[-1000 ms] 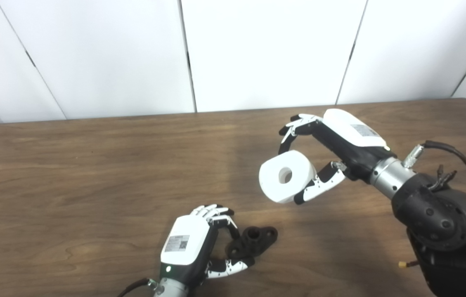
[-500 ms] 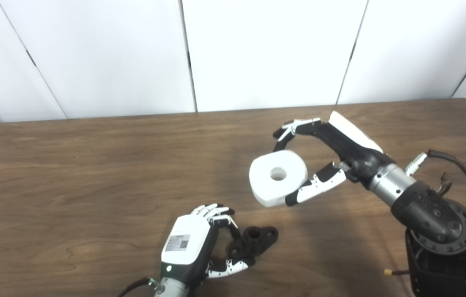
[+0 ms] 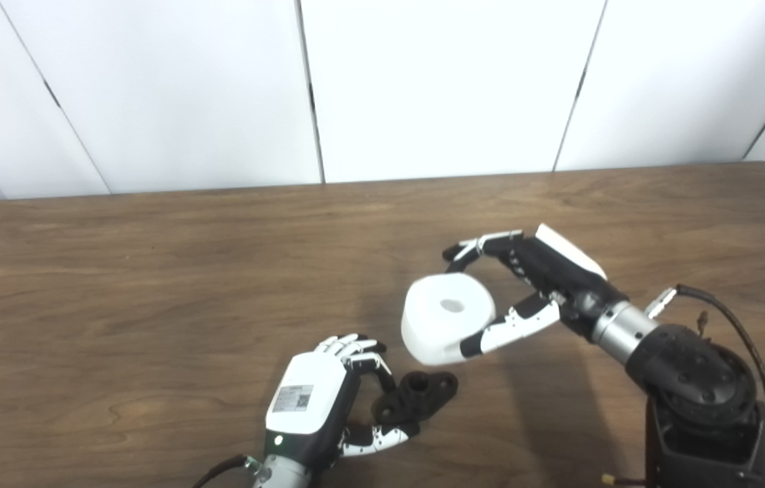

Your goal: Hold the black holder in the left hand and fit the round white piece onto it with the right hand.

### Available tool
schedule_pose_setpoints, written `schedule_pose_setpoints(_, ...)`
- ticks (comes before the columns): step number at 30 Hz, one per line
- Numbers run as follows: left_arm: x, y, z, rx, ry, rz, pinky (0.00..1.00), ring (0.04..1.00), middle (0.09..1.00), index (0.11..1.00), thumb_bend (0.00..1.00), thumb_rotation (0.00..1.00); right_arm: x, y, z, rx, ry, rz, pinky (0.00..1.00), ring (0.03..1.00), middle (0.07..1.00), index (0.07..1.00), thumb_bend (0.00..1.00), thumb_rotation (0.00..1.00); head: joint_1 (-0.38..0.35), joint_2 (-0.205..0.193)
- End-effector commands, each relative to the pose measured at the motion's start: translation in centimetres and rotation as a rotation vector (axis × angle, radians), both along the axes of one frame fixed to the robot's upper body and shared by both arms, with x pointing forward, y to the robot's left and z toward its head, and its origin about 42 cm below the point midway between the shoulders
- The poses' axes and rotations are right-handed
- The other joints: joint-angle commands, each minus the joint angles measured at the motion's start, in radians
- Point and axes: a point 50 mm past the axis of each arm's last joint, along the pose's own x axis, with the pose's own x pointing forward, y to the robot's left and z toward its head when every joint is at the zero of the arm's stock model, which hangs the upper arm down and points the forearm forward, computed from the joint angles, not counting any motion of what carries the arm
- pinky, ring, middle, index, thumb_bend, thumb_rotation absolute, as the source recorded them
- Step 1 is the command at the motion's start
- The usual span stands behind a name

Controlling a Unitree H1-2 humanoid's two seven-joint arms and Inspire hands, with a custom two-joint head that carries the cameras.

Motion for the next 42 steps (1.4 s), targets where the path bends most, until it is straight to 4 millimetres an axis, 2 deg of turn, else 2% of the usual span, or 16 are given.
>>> schedule_pose_setpoints(1, -0.8, 0.4, -2.2, 0.086, 0.123, -0.002, 0.86, 0.857, 0.789, 0.488, 0.52, 0.05, 0.2, 0.4, 0.9, -0.006, -0.040, 0.003, 1.00, 0.892, 0.790, 0.482, 0.52, 0.14, 0.000, 0.005)
schedule_pose_setpoints(12, -0.7, 0.3, -2.1, 0.080, 0.122, -0.002, 0.86, 0.853, 0.788, 0.488, 0.52, 0.05, -0.2, 1.8, -0.2, -0.079, -0.038, 0.052, 0.96, 0.876, 0.790, 0.481, 0.52, 0.14, 0.001, 0.007)
schedule_pose_setpoints(20, -0.7, 0.3, -2.0, 0.074, 0.119, -0.003, 0.86, 0.854, 0.789, 0.487, 0.52, 0.05, -0.4, 2.2, -0.5, -0.076, -0.034, 0.063, 0.97, 0.892, 0.803, 0.481, 0.52, 0.14, 0.002, 0.009)
schedule_pose_setpoints(42, -0.6, 0.2, -1.9, 0.076, 0.110, -0.003, 0.85, 0.851, 0.789, 0.487, 0.52, 0.05, -0.8, 3.0, -0.3, -0.078, -0.057, 0.107, 0.94, 0.892, 0.798, 0.481, 0.52, 0.14, 0.001, 0.019)
